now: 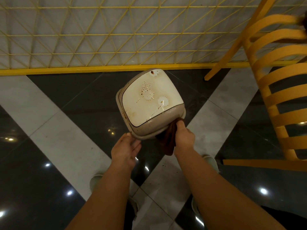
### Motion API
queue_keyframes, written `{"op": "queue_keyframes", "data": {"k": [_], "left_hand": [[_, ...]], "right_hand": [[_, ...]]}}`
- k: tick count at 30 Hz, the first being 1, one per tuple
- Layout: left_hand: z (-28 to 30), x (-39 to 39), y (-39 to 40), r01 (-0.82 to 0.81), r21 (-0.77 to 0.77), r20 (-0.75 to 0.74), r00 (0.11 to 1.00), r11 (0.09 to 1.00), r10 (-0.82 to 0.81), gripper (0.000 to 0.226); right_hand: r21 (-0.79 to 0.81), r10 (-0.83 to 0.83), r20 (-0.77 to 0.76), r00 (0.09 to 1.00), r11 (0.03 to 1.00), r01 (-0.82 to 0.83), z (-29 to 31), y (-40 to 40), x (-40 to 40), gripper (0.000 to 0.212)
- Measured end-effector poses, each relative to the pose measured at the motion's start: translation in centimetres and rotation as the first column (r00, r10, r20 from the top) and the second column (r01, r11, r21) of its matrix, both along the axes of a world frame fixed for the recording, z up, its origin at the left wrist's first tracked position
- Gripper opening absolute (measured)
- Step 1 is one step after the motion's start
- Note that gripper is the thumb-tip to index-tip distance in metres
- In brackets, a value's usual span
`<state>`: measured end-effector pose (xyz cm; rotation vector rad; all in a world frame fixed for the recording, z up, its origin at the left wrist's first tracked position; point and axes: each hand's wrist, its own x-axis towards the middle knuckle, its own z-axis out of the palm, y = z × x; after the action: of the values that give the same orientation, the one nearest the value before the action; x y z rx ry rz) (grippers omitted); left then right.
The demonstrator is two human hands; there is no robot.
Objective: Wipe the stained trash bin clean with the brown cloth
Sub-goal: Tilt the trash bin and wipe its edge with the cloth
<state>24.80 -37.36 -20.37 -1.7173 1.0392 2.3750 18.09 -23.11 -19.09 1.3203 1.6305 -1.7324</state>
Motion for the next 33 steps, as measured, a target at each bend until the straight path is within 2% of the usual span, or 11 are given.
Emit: {"op": "queue_keyframes", "data": {"k": [3,5,9,11,13,19,21,24,29,31,33], "left_hand": [[0.1,0.1,1.0,-0.030,0.059,-0.017,0.999,0.998,0.031,0.030],[0.1,0.1,1.3,-0.065,0.066,-0.033,0.997,0.996,0.067,0.032],[0.4,0.2,1.5,-0.025,0.041,-0.063,0.998,0.999,0.028,0.032],[0.6,0.2,1.3,0.000,0.027,-0.054,0.999,1.000,0.002,0.031],[0.8,0.1,1.1,0.024,0.025,-0.046,0.999,0.999,-0.023,0.029],[0.8,-0.1,1.2,0.037,0.017,-0.026,0.999,0.999,-0.036,0.021],[0.7,0.0,1.4,0.037,-0.011,-0.016,0.999,0.999,-0.037,0.017],[0.5,0.2,1.4,0.054,-0.054,0.054,0.997,0.997,-0.052,0.011],[0.1,0.6,0.8,0.124,-0.146,0.074,0.991,0.981,-0.115,0.012],[0.0,0.5,0.7,0.126,-0.182,0.057,0.991,0.975,-0.118,0.014],[0.0,0.3,0.7,0.120,-0.198,0.039,0.993,0.973,-0.114,0.014]], "right_hand": [[-0.030,-0.059,-0.065,0.996,0.998,0.057,-0.5,-0.8,2.0,0.015],[-0.048,-0.029,-0.098,0.995,0.999,0.024,-0.8,-1.5,3.2,0.010],[-0.084,0.045,-0.104,0.994,0.995,-0.054,-1.3,-2.6,4.4,0.026],[-0.082,0.053,-0.114,0.992,0.995,-0.063,-1.1,-2.2,3.7,0.017],[-0.061,0.013,-0.105,0.994,0.998,-0.020,-0.7,-1.0,2.1,0.009],[0.031,-0.095,-0.028,0.995,0.995,0.096,-0.8,-0.7,-0.5,0.014],[0.043,-0.047,-0.049,0.998,0.998,0.049,-1.4,-2.7,1.8,0.023],[-0.023,0.058,-0.065,0.996,0.998,-0.059,-1.8,-5.6,5.1,0.021],[-0.038,0.142,-0.024,0.989,0.989,-0.143,-1.1,-4.7,4.2,0.024],[-0.006,0.106,-0.007,0.994,0.994,-0.106,-0.7,-3.0,2.5,0.026],[0.017,-0.007,-0.016,1.000,1.000,0.007,-0.6,-1.6,1.1,0.029]]}}
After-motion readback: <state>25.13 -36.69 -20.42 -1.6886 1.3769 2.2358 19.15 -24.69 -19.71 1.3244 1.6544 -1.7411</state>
